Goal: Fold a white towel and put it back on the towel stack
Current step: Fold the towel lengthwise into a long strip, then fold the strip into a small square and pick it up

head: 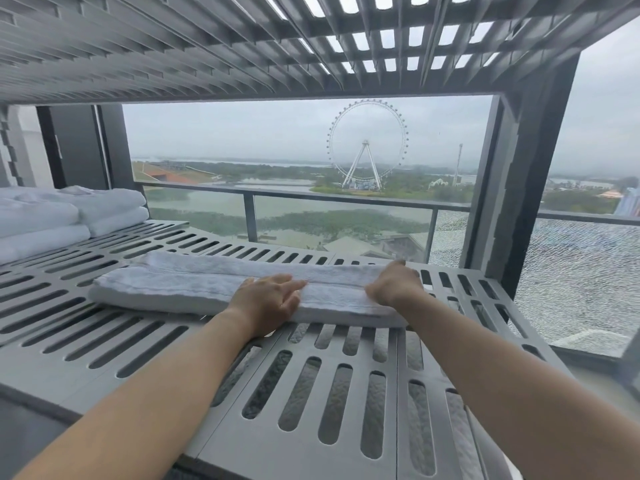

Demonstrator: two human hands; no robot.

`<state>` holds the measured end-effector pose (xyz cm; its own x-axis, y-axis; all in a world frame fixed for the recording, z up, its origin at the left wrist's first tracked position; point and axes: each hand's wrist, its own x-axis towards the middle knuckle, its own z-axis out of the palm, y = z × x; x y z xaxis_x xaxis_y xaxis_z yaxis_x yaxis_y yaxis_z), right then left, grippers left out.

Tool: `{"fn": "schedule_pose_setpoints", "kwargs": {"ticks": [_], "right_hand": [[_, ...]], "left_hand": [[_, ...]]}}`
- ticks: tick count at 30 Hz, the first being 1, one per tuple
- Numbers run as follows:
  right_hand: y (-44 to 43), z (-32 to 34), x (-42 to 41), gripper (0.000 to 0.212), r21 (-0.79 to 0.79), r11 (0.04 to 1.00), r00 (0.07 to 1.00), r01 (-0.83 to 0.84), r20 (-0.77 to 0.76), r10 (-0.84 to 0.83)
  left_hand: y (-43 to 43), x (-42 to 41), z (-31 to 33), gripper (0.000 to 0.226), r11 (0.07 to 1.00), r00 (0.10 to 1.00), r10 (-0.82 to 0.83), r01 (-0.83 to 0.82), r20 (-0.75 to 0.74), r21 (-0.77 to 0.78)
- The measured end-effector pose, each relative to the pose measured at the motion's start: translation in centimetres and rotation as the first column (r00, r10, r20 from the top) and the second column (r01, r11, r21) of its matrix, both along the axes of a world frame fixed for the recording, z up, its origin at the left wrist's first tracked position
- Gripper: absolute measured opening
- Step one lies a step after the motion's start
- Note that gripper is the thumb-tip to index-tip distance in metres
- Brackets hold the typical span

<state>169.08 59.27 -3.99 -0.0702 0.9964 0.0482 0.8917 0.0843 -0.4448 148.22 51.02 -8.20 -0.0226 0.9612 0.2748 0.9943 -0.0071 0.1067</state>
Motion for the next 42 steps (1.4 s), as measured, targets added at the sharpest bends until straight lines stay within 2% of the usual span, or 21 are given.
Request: {"fn": "schedule_pose_setpoints", "kwargs": {"ticks": [4,8,11,13,16,20,22,25,28,30,31,34,38,42], "right_hand": [[-0.8,0.3,0.3,0.076,-0.016,0.998,0.997,0.063,-0.046,-0.064],[-1.9,2.0,-0.6,0.083,0.055,0.998,0.998,0.020,-0.065,-0.017],[-2.9,4.9,-2.7,0.063,0.191,0.981,0.994,-0.027,-0.098,0.047],[-3.9,6.9,-4.9,0.050,0.312,0.946,0.987,-0.092,-0.098,0.128],[-5.8,8.3,-8.8,0.045,0.438,0.873,0.960,-0.213,-0.074,0.271],[-7.3,8.2,-13.2,0.047,0.492,0.828,0.941,-0.268,-0.051,0.335],[-7.5,8.1,-14.5,0.043,0.521,0.813,0.942,-0.261,-0.047,0.333],[-7.5,7.8,-15.4,0.035,0.557,0.793,0.937,-0.246,-0.073,0.342],[-7.5,7.4,-15.7,0.035,0.595,0.770,0.925,-0.230,-0.112,0.363],[-7.3,7.1,-15.7,0.045,0.612,0.764,0.930,-0.202,-0.124,0.345],[-7.2,7.0,-15.7,0.053,0.606,0.772,0.941,-0.191,-0.110,0.319],[-6.8,6.3,-16.0,0.072,0.515,0.839,0.970,-0.173,-0.060,0.236],[-6.8,3.2,-18.0,0.061,0.436,0.884,0.978,-0.168,-0.041,0.206],[-7.1,0.1,-20.5,0.045,0.525,0.812,0.964,-0.253,0.063,0.260]], "left_hand": [[-0.1,0.1,0.1,0.046,1.000,1.000,-0.011,0.011,-0.004,0.004],[-0.1,0.3,0.4,0.046,1.000,1.000,-0.017,0.017,-0.011,-0.014],[0.1,-0.3,1.9,0.043,1.000,0.999,-0.011,0.012,0.041,-0.019],[0.2,-1.5,3.5,0.046,0.995,0.992,-0.011,-0.001,0.123,0.097],[0.2,-3.9,5.9,0.058,0.935,0.976,-0.053,-0.025,0.212,0.353],[0.1,-6.9,7.7,0.079,0.852,0.959,-0.205,0.076,0.196,0.518],[0.0,-8.1,8.0,0.075,0.838,0.954,-0.259,0.145,0.150,0.527],[0.3,-9.3,8.0,0.052,0.829,0.948,-0.303,0.210,0.100,0.517],[0.9,-10.0,8.1,0.034,0.817,0.963,-0.270,0.225,0.007,0.531],[1.4,-10.6,8.6,0.034,0.806,0.981,-0.171,0.191,-0.088,0.561],[1.6,-11.1,8.9,0.036,0.803,0.988,-0.127,0.154,-0.088,0.576],[1.9,-13.8,9.8,0.045,0.837,0.999,-0.027,0.000,0.040,0.548],[1.2,-18.2,9.7,0.042,0.888,0.998,0.065,-0.063,0.012,0.456],[-0.3,-21.5,8.2,0.042,0.917,0.997,0.069,-0.073,0.024,0.392]]}}
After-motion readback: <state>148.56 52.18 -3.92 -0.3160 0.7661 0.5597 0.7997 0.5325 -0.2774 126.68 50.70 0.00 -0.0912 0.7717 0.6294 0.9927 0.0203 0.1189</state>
